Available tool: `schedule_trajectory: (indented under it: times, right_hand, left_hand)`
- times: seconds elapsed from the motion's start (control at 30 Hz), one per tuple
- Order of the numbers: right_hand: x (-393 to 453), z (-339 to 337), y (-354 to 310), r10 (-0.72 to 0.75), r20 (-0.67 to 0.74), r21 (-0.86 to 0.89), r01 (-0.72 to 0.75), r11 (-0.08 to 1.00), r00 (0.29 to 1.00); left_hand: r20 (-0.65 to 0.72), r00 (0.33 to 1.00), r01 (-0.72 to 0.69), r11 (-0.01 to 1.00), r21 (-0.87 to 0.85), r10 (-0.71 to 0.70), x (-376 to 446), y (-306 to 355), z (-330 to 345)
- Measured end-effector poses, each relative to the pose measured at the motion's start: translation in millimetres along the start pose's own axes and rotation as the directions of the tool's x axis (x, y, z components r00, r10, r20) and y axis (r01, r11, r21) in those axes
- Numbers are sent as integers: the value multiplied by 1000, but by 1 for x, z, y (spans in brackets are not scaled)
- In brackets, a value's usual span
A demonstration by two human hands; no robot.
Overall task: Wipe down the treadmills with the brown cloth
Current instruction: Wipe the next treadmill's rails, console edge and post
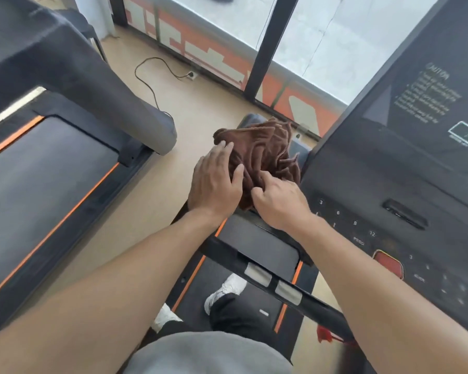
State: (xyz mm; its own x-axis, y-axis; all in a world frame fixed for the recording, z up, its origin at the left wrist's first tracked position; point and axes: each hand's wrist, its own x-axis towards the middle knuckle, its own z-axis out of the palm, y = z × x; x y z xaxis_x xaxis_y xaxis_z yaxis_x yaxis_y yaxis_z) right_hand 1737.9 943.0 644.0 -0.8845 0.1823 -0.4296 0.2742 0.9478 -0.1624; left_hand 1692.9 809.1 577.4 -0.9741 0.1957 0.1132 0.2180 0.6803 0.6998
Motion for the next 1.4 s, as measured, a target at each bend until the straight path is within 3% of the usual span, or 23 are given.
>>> schedule_trajectory:
  times: [0.07, 0.17, 0.23, 0.37, 0.53, 0.67, 0.83, 0.9, 1.1, 1.3, 1.4]
  right_hand:
    - [10, -14, -1, 36, 157, -66, -26, 997, 987]
    - [27, -22, -2, 39, 273, -58, -24, 998, 961]
    - [33, -21, 4, -7, 288, -57, 24, 998, 957]
    - [25, -22, 26, -155, 190, -60, 169, 984, 970]
    - [18, -36, 25, -162, 303, -358, 269, 894, 939]
    - [30, -33, 22, -143, 340, -280, 245, 928, 930]
    - [34, -35, 37, -276, 385, -198, 371, 907, 881]
    - [33, -48, 39, -230, 414, -181, 327, 927, 881]
    - [13, -38, 14, -121, 351, -472, 287, 833, 928]
    - [35, -10, 35, -233, 224, -273, 291, 917, 946]
    - [17, 7, 30, -267, -81, -160, 251, 954, 960]
  left_hand:
    - [19, 997, 68, 998, -6, -68, 4, -2, 0]
    - [45, 987, 158, 987, -20, -157, 7, -2, -2]
    - [44, 988, 145, 989, 37, -147, 6, 3, 0]
    - [49, 993, 98, 983, 156, -106, 6, 9, 4]
    - [-3, 993, 117, 980, 161, -118, 5, 8, 5]
    - [15, 998, 58, 967, 249, -64, 4, 4, 8]
    - [66, 996, 34, 961, 275, -55, 5, 5, 7]
    - [65, 997, 31, 965, 261, -49, 3, 6, 7]
    - [40, 996, 68, 972, 226, -79, 4, 3, 7]
    - [25, 997, 71, 975, 211, -78, 4, 6, 7]
    - [27, 996, 80, 978, 194, -87, 4, 7, 7]
